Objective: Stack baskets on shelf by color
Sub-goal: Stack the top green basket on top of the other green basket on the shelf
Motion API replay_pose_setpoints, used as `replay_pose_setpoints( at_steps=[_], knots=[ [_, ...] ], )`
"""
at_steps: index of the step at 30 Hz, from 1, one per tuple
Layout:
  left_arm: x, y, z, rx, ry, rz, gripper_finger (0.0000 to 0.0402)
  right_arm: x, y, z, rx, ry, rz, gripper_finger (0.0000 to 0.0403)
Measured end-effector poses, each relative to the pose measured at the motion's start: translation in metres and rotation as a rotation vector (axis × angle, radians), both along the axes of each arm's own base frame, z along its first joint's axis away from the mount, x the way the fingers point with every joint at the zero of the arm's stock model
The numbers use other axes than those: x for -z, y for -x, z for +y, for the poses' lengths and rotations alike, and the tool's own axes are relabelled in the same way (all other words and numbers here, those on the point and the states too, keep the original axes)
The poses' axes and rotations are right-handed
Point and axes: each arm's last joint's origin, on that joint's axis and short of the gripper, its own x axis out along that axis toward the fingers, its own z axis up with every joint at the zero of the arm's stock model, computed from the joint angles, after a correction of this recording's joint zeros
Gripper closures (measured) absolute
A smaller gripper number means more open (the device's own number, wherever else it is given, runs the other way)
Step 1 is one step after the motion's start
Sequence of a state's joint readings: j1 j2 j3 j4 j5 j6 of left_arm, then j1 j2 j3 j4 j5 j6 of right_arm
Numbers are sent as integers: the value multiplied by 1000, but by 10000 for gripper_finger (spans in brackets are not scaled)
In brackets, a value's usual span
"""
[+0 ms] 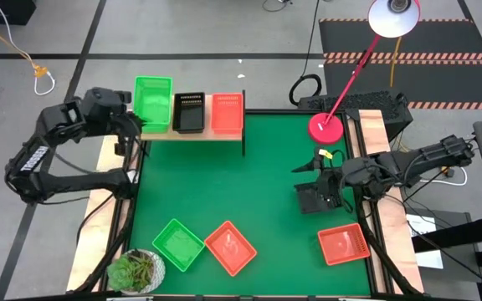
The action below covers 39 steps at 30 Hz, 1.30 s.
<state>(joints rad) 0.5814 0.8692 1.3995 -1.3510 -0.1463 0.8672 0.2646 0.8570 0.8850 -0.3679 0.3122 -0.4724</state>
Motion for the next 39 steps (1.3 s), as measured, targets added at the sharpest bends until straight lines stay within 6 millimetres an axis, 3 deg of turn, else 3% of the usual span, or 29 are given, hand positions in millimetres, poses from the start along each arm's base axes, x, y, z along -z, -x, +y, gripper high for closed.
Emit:
replay_pose_setpoints(
  at_steps=[15, 27, 39],
  knots=[
    [38, 8, 37, -77, 61, 75, 395, 1, 0, -1, 0, 14, 5, 193],
    [44, 14, 51, -71, 79, 134, 387, 1, 0, -1, 0, 17, 12, 193],
    [52, 6, 66, -78, 148, 173, 386, 3, 1, -1, 0, 21, 30, 193]
  ],
)
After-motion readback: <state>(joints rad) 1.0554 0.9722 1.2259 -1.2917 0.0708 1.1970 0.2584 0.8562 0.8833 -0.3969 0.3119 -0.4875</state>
